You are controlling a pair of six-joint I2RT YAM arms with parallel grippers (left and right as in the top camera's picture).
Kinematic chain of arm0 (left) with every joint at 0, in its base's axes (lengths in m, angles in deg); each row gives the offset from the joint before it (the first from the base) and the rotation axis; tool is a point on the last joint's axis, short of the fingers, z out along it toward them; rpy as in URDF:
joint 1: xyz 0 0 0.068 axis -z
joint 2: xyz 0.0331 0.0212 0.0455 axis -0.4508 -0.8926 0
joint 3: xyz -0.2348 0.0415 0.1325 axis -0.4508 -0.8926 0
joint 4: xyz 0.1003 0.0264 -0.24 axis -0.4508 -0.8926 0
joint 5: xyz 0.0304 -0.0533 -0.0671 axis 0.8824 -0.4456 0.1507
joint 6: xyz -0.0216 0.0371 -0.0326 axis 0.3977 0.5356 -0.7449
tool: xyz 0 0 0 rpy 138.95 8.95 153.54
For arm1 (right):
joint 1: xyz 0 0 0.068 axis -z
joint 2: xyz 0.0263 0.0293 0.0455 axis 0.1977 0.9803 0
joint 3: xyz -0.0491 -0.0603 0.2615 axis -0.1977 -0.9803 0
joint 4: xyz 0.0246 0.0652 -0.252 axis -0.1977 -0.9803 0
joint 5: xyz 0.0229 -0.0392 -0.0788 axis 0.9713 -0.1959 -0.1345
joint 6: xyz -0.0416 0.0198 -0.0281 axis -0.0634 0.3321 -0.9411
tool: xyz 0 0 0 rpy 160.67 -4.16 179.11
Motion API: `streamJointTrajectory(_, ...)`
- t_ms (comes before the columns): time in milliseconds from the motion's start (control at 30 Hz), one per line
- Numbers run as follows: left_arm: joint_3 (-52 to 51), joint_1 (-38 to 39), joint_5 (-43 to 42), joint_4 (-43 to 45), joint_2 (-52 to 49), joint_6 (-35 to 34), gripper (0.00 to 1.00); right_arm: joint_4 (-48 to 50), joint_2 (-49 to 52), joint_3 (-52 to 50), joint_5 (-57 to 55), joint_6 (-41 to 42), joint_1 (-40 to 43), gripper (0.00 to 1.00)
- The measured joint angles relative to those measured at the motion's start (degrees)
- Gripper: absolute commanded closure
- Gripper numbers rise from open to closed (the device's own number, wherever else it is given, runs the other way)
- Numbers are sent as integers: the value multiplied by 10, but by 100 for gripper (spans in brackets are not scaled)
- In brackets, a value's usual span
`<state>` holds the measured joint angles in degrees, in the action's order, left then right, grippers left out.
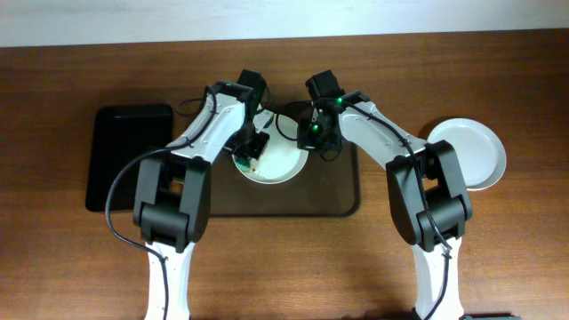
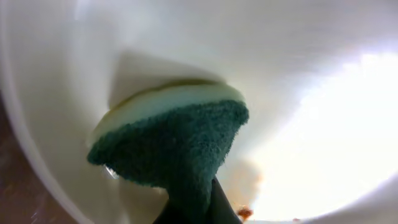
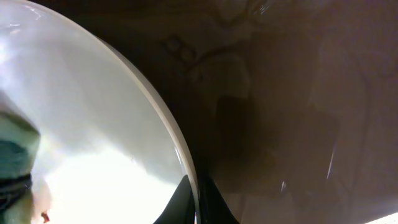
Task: Clean dirty plates on tray and stack at the side
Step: 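Scrub the white plate with the sponge in the left gripper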
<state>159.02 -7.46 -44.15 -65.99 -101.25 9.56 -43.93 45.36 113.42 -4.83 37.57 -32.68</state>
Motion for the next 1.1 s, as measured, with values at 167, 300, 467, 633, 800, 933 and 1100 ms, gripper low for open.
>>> streamJointTrajectory(167, -7, 5, -75, 122, -1, 29, 99, 0, 0, 0, -4, 1, 3, 96)
streamJointTrajectory(300, -9, 11, -14, 160, -2, -40, 99, 0, 0, 0, -4, 2, 3, 96)
streamJointTrajectory(467, -2, 13, 56, 94, -2, -86, 99, 0, 0, 0, -4, 3, 3, 96)
streamJointTrajectory(633, 2, 13, 53, -40, -1, -74, 99, -2, 0, 0, 1, 0, 0, 96)
streamJointTrajectory(800, -5, 4, -88, -77, -2, 47, 99, -3, 0, 0, 3, -4, 0, 96)
streamJointTrajectory(933, -14, 4, -157, -30, -4, 78, 99, -3, 0, 0, 0, -6, 1, 96)
streamJointTrajectory(1100, -11, 9, -119, 92, -3, -31, 99, -2, 0, 0, -3, -4, 2, 96)
